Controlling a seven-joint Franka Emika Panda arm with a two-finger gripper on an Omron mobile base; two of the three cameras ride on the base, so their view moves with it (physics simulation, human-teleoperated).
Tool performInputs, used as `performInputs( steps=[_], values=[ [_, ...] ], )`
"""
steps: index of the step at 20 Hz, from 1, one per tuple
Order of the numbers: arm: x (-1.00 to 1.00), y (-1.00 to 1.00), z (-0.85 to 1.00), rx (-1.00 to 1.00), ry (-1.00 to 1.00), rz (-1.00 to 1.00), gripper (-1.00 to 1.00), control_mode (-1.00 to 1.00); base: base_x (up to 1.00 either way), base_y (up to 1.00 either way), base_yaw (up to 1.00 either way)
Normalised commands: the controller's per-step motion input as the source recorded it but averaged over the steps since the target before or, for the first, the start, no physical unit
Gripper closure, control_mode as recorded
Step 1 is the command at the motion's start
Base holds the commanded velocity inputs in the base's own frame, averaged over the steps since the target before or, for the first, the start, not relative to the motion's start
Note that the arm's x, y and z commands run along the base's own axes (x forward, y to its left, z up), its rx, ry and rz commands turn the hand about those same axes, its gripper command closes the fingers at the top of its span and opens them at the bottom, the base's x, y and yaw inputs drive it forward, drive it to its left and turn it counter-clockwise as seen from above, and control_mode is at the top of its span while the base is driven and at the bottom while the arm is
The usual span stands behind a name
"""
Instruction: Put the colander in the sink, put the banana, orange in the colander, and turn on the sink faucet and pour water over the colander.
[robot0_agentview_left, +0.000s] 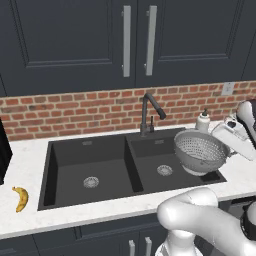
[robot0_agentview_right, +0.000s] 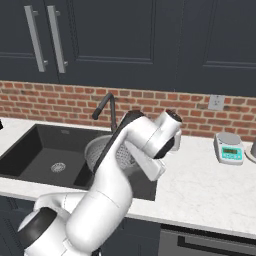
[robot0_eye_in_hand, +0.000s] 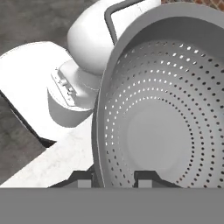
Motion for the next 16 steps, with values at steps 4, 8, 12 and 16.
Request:
performInputs(
  steps=[4, 8, 12, 16],
  values=[
    [0.33, 0.3, 0.0, -0.02, 0.28, 0.1, 1.0, -1.0, 0.0, 0.0, 0.0],
    [0.24, 0.28, -0.11, -0.08, 0.03, 0.02, 1.0, -1.0, 0.0, 0.0, 0.0],
    [0.12, 0.19, -0.34, -0.1, -0.16, 0.0, 1.0, -1.0, 0.0, 0.0, 0.0],
    [0.18, 0.18, -0.48, -0.11, -0.3, 0.0, 1.0, -1.0, 0.0, 0.0, 0.0]
  ],
)
